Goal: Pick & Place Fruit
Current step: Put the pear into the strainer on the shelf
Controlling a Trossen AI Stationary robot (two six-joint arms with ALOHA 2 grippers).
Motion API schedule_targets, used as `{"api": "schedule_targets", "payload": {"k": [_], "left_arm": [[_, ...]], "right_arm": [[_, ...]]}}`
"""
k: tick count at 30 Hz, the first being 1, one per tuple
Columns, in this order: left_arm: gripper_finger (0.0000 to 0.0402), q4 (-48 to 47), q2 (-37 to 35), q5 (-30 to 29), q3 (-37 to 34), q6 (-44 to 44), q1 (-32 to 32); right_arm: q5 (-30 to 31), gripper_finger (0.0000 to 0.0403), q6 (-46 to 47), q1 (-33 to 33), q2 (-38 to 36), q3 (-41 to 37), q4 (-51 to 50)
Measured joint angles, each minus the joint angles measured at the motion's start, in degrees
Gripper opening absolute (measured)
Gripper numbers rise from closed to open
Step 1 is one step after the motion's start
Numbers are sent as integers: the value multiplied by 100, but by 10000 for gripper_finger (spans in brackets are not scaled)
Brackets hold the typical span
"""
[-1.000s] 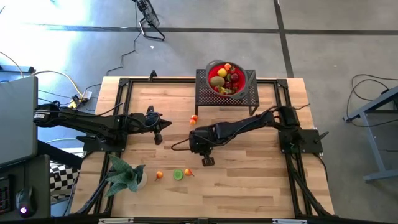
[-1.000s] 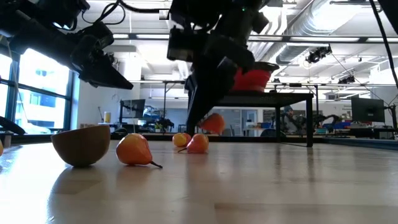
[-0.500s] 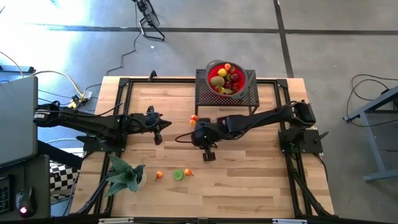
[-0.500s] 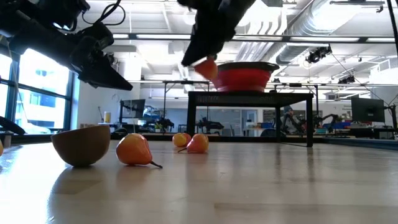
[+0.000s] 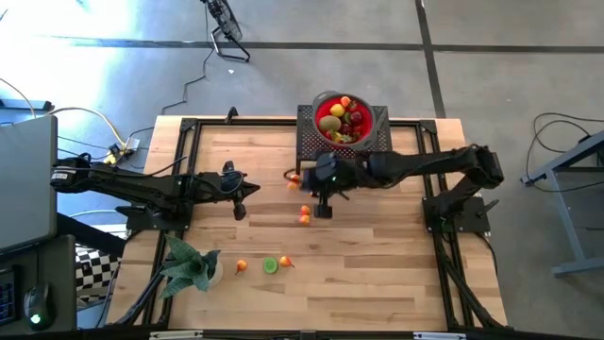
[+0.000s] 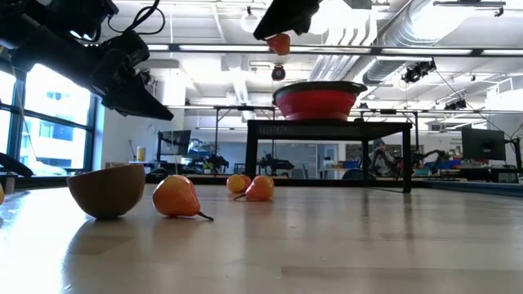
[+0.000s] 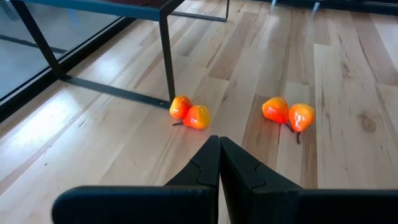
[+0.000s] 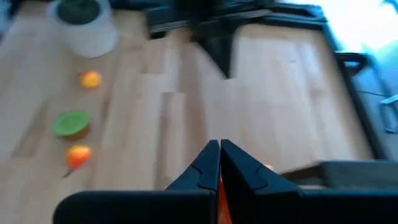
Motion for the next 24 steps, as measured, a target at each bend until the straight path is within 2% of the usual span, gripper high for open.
{"api": "schedule_targets", "payload": {"k": [7, 13, 24], "left_arm": [[6, -4, 0, -4, 0, -1, -1], [6, -13, 0, -6, 0, 0, -1], [6, -31, 0, -32, 0, -1, 1]], "right_arm": [[505, 3, -77, -490, -384, 0, -47], [900, 3, -343, -1054, -435, -2, -133], [888, 3, -524, -2186, -460, -2, -181]]}}
